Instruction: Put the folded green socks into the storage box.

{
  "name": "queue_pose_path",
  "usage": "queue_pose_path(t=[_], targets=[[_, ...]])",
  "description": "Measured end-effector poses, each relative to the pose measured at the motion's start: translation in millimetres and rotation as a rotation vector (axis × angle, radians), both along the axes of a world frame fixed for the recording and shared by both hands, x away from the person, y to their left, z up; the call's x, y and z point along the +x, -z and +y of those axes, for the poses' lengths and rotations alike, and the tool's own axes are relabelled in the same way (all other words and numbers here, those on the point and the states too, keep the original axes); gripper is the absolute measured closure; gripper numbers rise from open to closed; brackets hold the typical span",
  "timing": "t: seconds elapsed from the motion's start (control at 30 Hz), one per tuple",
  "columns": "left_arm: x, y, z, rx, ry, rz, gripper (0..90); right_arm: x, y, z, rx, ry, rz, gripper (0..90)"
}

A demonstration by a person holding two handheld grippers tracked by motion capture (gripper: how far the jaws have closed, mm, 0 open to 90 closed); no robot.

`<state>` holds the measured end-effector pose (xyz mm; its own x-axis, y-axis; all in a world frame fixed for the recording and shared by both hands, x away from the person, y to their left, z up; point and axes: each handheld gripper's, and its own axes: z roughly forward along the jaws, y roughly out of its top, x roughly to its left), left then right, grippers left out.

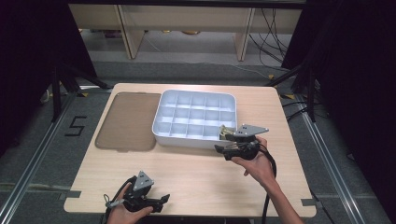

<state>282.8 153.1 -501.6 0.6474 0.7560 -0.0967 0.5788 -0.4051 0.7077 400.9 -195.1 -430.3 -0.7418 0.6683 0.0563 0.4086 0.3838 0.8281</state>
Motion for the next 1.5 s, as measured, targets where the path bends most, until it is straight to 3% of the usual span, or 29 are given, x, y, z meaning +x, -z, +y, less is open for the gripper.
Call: queue_pose_path(t=[0.1,0.13,0.27,0.33,0.53,0.6,0.7,0.8,0.87,0.9,1.17,1.47,1.5], targets=[[1.3,0.0,0.5,0.014,0.003,0.013,19.1,-3.4,-0.6,0.4,-0.010,-0.010,0.004,34.3],[1.2,0.6,0.2,0.010,-0.001,0.016,19.1,-5.9,0.2,1.0,0.011,-0.005,0.001,34.1],[0.7,1.1,-0.7,-0.007,-0.012,0.016,19.1,-9.8,3.0,1.0,0.005,-0.008,0.015,32.3],[1.4,-0.1,0.6,0.017,0.001,0.015,19.1,-13.7,7.9,1.0,-0.003,-0.018,0.021,31.2],[1.9,1.1,0.8,0.023,0.009,0.016,19.1,-20.3,13.1,0.1,-0.007,-0.042,0.031,30.9],[0.3,2.4,-3.9,-0.034,-0.035,0.006,19.1,-23.8,17.1,-0.4,-0.012,-0.036,0.027,30.7],[0.0,2.1,-3.7,-0.031,-0.027,0.002,19.1,-27.9,18.5,-0.4,-0.009,-0.030,0.053,30.7],[-0.5,2.1,-3.6,-0.024,-0.034,0.001,19.1,-29.5,19.8,-1.7,-0.021,-0.033,0.050,30.0],[-0.4,0.8,-1.6,-0.005,-0.005,0.001,19.1,-29.7,22.0,-1.4,-0.031,-0.051,0.018,29.9],[-0.4,0.8,-1.6,-0.005,-0.005,0.001,19.1,-31.2,22.2,-1.1,-0.024,-0.044,0.043,29.7],[-0.9,0.4,-2.4,0.005,0.000,0.006,19.1,-39.4,29.4,-2.8,-0.017,-0.033,0.044,29.3],[-1.1,1.2,-2.6,-0.002,-0.008,0.012,19.2,-48.2,39.1,-7.7,-0.048,-0.068,0.079,29.1],[-1.1,1.4,-2.8,-0.002,-0.009,0.010,19.2,-50.9,39.7,-6.7,-0.038,-0.048,0.088,28.9]])
